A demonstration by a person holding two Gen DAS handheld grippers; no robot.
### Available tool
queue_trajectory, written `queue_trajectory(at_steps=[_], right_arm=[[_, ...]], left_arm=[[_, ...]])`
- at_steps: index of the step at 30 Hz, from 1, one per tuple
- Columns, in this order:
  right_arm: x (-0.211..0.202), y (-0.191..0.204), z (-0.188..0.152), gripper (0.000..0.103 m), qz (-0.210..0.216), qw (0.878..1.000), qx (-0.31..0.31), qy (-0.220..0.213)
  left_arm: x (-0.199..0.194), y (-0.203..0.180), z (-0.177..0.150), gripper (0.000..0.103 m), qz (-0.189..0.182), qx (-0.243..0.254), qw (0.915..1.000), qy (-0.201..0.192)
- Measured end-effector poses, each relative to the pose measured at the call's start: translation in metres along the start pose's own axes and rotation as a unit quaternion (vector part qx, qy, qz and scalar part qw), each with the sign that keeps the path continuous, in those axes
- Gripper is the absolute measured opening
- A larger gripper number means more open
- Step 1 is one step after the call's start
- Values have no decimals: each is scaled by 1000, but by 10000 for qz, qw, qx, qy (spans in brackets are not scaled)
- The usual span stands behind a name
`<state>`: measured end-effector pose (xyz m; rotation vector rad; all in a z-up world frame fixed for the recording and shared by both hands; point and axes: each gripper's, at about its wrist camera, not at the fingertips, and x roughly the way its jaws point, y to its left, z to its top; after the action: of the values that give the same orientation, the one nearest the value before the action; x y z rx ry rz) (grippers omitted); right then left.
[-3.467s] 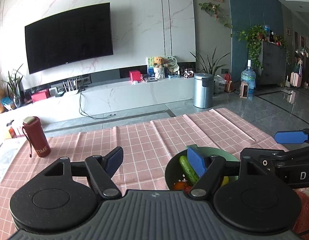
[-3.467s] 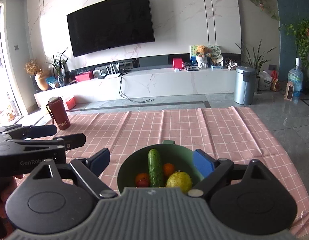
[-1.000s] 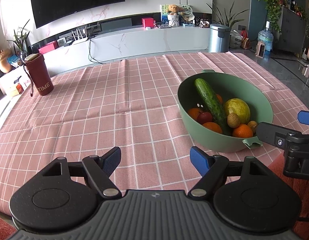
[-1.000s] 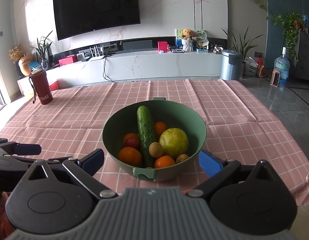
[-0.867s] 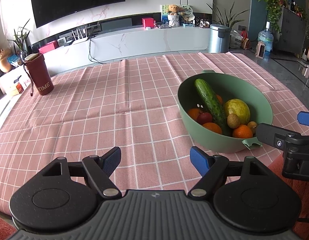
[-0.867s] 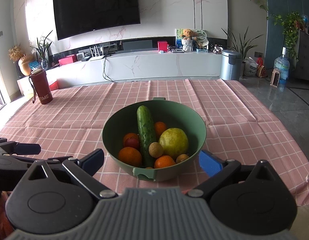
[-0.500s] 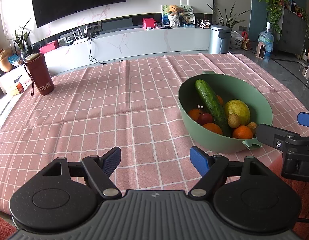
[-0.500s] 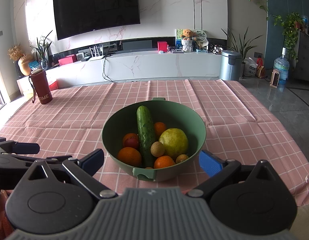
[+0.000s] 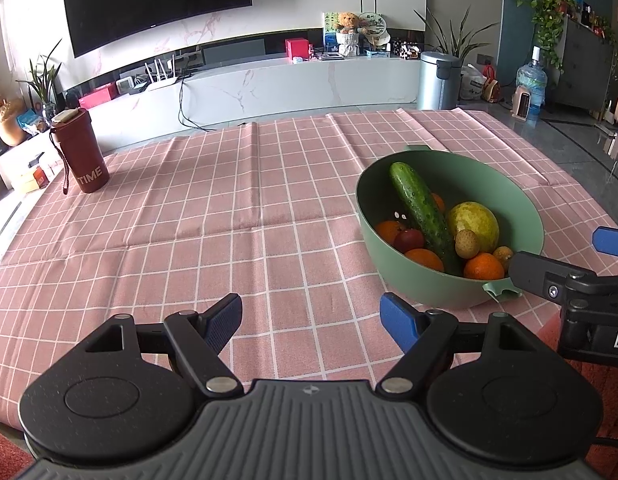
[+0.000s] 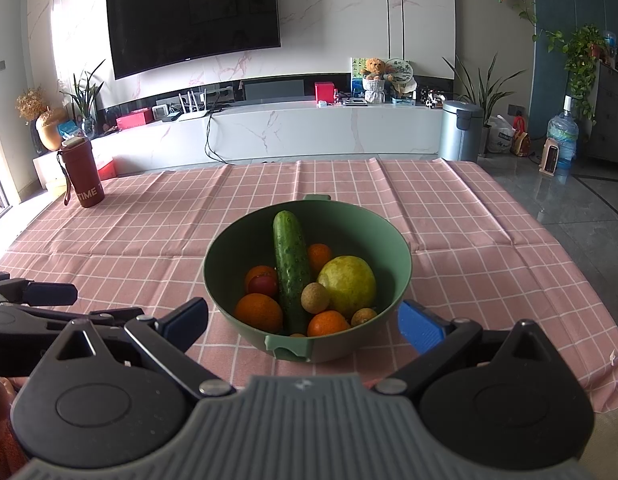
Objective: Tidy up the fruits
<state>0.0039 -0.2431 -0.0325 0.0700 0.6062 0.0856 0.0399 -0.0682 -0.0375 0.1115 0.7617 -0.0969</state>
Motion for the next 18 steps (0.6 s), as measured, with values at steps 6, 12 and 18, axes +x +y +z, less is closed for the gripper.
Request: queue_trajectory(at_steps=[6,12,18], right_arm=[[0,0,0,97,0,10000,1,1],[0,0,0,97,0,10000,-1,0],[0,0,0,97,-2,10000,-5,3]], left_arm=[[-1,-1,0,92,0,-6,10000,-6],[-1,0,1,92,-6,-20,10000,-5],[-3,0,1,92,-2,-36,10000,-11]])
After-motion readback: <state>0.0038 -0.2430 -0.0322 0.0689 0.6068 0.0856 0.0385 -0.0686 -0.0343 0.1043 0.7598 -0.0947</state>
